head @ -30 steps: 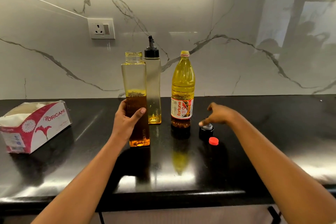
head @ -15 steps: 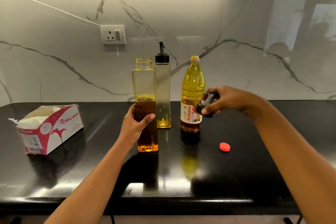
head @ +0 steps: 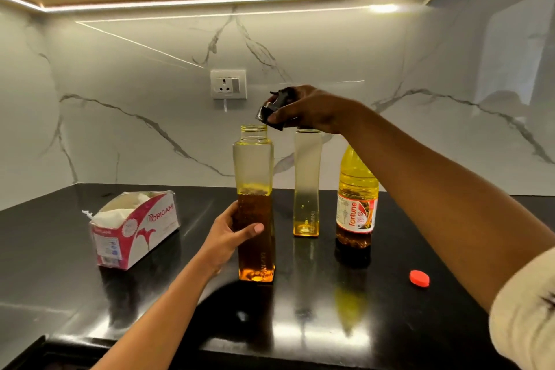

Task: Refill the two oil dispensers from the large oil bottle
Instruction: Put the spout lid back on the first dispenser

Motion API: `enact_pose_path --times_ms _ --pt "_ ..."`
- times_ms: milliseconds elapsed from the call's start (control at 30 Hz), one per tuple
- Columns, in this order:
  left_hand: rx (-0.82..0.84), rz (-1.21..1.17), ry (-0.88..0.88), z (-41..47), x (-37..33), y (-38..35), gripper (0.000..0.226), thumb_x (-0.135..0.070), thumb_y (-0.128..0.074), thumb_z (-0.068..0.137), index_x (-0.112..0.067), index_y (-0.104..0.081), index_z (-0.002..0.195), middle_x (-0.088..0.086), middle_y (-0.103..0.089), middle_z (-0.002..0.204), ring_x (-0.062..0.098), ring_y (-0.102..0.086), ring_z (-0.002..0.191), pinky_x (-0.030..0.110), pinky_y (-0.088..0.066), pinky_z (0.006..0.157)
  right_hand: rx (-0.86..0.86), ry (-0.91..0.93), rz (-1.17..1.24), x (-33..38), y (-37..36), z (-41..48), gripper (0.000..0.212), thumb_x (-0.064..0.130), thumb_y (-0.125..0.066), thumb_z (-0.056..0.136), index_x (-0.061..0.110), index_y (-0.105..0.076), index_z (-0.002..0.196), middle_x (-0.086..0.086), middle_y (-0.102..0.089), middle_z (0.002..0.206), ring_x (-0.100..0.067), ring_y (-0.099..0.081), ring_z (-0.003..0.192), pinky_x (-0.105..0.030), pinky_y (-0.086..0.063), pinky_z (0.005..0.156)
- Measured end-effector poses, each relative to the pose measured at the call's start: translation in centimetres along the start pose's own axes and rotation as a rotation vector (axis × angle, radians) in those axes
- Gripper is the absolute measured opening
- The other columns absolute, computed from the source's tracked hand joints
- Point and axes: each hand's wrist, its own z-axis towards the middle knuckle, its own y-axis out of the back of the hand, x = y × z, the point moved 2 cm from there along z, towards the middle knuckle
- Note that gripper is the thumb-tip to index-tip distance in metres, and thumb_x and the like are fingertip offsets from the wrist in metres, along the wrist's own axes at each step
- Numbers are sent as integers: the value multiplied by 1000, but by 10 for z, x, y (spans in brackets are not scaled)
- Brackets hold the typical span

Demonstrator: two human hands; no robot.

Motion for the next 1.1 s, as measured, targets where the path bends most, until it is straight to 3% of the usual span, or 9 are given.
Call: enact_pose_path --times_ms 167,333,667,867,967,1100 --pt "84 -13 72 -7 12 14 68 -37 -92 57 -24 -65 118 11 -68 119 27 -64 113 31 -55 87 135 -18 45 3 -9 19 36 4 -72 72 15 -59 104 -5 -65 104 -16 -64 97 -22 -55 77" --pt "76 -21 75 -5 9 13 66 -36 -94 53 -26 -68 113 10 -70 115 26 -66 109 27 -56 81 268 -37 -216 16 -12 26 56 0 -70 76 9 -51 127 -10 -57 125 -20 -56 114 -28 -51 92" --pt "71 -22 61 -8 4 10 79 -40 -93 51 -15 -62 120 11 -71 113 25 -67 107 25 -55 80 455 -48 -361 31 -13 40 46 -2 -68 76 17 -58 118 2 -64 112 -7 -64 100 -17 -51 77" --pt "77 -27 59 -10 -1 8 87 -43 -94 46 -12 -61 120 10 -71 112 22 -68 105 22 -55 78 532 -66 -357 35 -12 44 50 -5 -68 74 13 -58 120 3 -66 114 -14 -62 108 -21 -52 80" --pt "74 -28 62 -10 -1 7 88 -43 -94 45 -13 -60 120 9 -72 112 22 -68 105 22 -55 78 430 -125 -398 37 -15 44 51 11 -75 66 12 -60 115 -4 -67 110 -16 -66 100 -21 -54 74" --pt "62 -20 54 -8 -1 8 89 -45 -94 43 -13 -60 119 7 -72 110 20 -68 103 21 -55 77 168 -154 -728 37 -33 43 54 55 -74 59 16 -59 92 -6 -66 92 -19 -65 83 -25 -54 57"
